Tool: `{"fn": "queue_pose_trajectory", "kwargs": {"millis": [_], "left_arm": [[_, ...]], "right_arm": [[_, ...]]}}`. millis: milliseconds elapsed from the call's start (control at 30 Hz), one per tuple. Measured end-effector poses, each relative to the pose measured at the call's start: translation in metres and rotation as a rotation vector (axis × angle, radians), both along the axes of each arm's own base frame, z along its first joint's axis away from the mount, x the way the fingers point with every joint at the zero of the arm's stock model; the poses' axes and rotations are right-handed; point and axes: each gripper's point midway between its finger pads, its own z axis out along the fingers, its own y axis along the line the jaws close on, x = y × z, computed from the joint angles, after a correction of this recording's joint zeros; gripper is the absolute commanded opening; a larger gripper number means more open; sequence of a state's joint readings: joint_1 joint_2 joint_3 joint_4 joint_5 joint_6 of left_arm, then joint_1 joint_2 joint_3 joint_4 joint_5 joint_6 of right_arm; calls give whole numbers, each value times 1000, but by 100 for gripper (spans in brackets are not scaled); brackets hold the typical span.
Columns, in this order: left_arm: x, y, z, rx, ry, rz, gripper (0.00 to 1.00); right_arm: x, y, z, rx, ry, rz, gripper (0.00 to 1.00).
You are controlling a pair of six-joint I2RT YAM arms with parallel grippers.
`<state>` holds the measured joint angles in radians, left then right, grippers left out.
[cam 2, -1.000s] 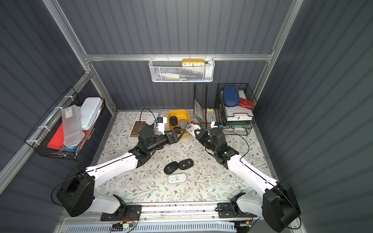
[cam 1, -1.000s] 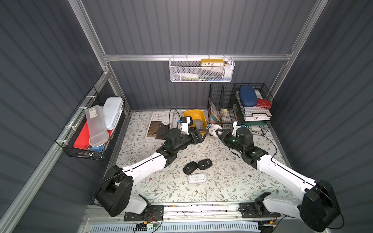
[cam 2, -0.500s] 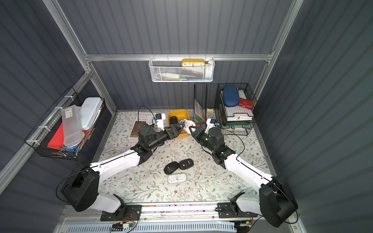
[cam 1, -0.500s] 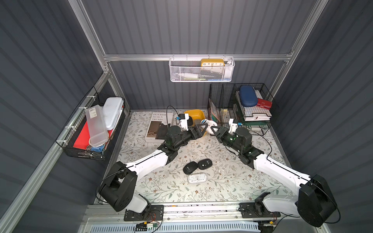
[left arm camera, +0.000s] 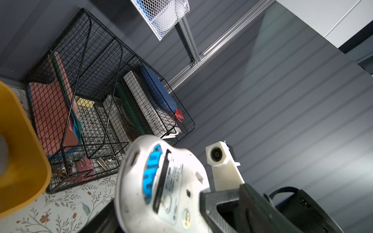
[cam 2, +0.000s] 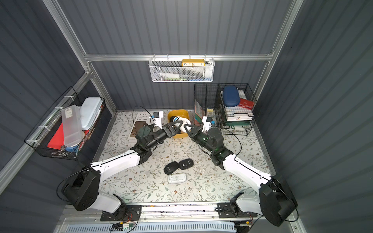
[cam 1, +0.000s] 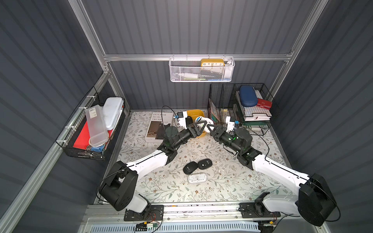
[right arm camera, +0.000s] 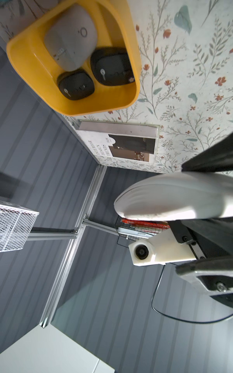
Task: Put the mouse in the storage box
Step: Pick up the mouse from the center of the board.
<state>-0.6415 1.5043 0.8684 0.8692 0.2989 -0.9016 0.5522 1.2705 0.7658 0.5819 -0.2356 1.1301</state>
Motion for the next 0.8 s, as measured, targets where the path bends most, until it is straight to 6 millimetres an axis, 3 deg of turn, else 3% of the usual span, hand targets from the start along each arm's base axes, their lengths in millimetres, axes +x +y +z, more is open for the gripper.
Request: {"fn": "queue_pose_trajectory", "kwargs": {"millis": [233,500,667,800], "left_arm": [[-3,2,4,-24,-16,-18,61],[1,7,1,-31,3,-6,41],[2,7,1,-47,31,-3,28],[5,8,-4,-42,52,7,17]], "right_arm": [[-6,13,6,44,-11,54,8],[-8,15,9,56,-18,60,10],[-8,15,7,50,-16,58,16],[-6,13,3,35,-4,40,29]]}}
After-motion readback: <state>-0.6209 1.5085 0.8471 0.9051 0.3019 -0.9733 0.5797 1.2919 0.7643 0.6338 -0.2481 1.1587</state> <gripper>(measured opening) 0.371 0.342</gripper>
